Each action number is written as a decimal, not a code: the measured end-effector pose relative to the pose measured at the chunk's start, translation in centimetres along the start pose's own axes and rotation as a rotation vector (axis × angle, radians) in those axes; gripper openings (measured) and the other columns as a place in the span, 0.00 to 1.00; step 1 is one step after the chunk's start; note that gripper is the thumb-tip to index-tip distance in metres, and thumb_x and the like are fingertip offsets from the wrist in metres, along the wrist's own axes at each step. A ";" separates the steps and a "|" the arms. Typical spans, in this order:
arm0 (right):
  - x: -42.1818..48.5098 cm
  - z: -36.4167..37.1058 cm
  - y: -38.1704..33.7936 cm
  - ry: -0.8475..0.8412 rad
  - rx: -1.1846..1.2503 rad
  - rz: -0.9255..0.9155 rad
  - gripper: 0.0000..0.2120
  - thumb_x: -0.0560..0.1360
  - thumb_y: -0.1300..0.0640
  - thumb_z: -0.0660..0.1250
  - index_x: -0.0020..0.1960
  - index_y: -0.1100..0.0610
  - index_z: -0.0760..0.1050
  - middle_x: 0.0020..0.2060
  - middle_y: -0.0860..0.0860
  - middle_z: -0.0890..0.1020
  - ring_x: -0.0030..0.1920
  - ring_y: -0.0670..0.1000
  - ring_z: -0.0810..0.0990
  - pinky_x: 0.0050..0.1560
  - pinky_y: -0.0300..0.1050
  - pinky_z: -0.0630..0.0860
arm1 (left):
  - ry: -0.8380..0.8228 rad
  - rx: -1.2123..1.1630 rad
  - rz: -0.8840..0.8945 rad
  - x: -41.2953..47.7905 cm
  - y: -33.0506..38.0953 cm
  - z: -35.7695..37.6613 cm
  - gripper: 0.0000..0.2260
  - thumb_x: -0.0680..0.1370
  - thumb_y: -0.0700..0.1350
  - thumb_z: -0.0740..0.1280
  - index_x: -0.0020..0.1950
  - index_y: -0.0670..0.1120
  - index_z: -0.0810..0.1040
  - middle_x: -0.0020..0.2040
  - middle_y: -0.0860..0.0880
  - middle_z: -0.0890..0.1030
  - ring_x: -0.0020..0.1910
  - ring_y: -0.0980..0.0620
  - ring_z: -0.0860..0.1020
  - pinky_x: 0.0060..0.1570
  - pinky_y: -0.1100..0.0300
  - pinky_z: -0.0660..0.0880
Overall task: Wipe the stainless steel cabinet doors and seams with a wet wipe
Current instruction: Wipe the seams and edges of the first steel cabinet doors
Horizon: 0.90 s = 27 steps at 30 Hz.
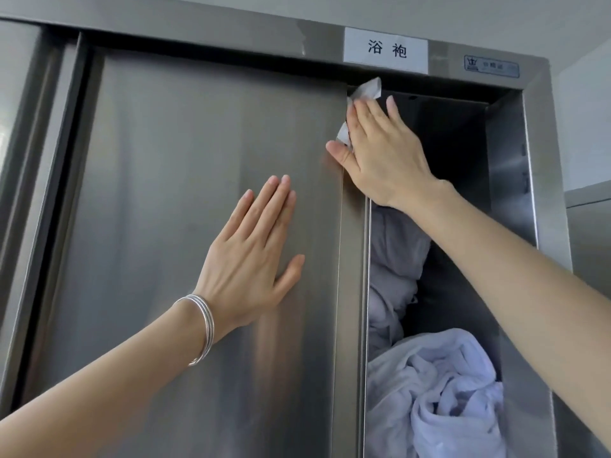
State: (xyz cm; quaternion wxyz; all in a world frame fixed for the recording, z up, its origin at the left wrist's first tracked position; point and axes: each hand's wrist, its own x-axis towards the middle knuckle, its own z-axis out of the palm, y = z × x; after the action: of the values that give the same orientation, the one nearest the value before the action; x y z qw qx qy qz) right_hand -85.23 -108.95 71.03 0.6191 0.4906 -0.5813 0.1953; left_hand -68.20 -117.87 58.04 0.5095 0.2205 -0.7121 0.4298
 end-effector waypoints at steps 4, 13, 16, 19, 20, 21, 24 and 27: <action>-4.9 1.1 -2.1 -0.001 0.047 0.003 0.38 0.79 0.40 0.38 0.74 0.69 0.52 0.74 0.63 0.58 0.75 0.59 0.55 0.75 0.53 0.48 | -0.015 -0.007 0.036 -2.6 0.7 0.2 0.31 0.78 0.54 0.54 0.76 0.37 0.58 0.78 0.42 0.56 0.78 0.45 0.53 0.75 0.48 0.51; -11.9 2.2 -5.2 -0.058 0.071 0.018 0.37 0.78 0.39 0.37 0.75 0.66 0.53 0.74 0.60 0.57 0.75 0.56 0.53 0.75 0.56 0.48 | -0.050 0.011 0.111 -10.1 3.2 1.2 0.32 0.77 0.54 0.57 0.75 0.36 0.60 0.77 0.40 0.57 0.77 0.44 0.54 0.75 0.46 0.53; -12.7 2.5 -6.3 -0.018 0.138 0.080 0.38 0.79 0.38 0.37 0.75 0.67 0.52 0.75 0.60 0.56 0.76 0.56 0.52 0.75 0.57 0.49 | -0.056 0.017 0.115 -10.2 3.1 1.4 0.32 0.78 0.54 0.56 0.76 0.36 0.58 0.78 0.40 0.56 0.78 0.43 0.53 0.75 0.45 0.53; -21.4 3.3 -10.2 -0.085 0.172 0.052 0.36 0.80 0.39 0.40 0.74 0.68 0.54 0.74 0.61 0.56 0.75 0.58 0.52 0.74 0.58 0.55 | -0.049 0.010 0.101 -10.3 3.2 1.3 0.32 0.78 0.54 0.56 0.76 0.36 0.57 0.78 0.40 0.56 0.78 0.44 0.52 0.75 0.46 0.52; -24.1 3.2 -11.1 -0.131 0.183 0.017 0.36 0.80 0.39 0.41 0.74 0.68 0.54 0.74 0.62 0.57 0.75 0.59 0.53 0.73 0.58 0.58 | -0.047 0.012 0.100 -10.2 3.2 1.3 0.32 0.78 0.54 0.56 0.76 0.36 0.57 0.77 0.40 0.56 0.77 0.44 0.52 0.75 0.46 0.52; -25.9 3.2 -11.3 -0.161 0.170 -0.018 0.35 0.80 0.40 0.41 0.73 0.68 0.54 0.74 0.62 0.57 0.75 0.59 0.54 0.71 0.60 0.61 | -0.047 0.013 0.099 -10.2 3.2 1.2 0.32 0.78 0.54 0.56 0.76 0.36 0.57 0.77 0.40 0.56 0.77 0.44 0.53 0.75 0.46 0.52; -23.5 3.3 -9.9 -0.135 0.129 -0.010 0.35 0.80 0.40 0.40 0.74 0.67 0.54 0.74 0.61 0.58 0.75 0.58 0.55 0.71 0.62 0.59 | -0.065 0.004 0.099 -10.2 3.2 1.1 0.32 0.78 0.54 0.56 0.76 0.36 0.57 0.77 0.40 0.56 0.77 0.44 0.52 0.76 0.46 0.51; -17.8 3.2 -8.6 -0.066 0.174 0.108 0.36 0.80 0.40 0.38 0.74 0.67 0.54 0.74 0.60 0.57 0.75 0.56 0.53 0.74 0.59 0.50 | -0.060 -0.004 0.099 -10.2 3.2 1.2 0.32 0.78 0.53 0.58 0.76 0.36 0.57 0.77 0.40 0.55 0.77 0.45 0.52 0.76 0.46 0.50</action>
State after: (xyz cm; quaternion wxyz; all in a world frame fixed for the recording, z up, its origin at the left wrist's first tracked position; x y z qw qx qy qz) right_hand -84.32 -109.58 51.01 0.5433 0.5167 -0.6076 0.2621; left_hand -67.39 -118.43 47.36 0.4666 0.1968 -0.7380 0.4461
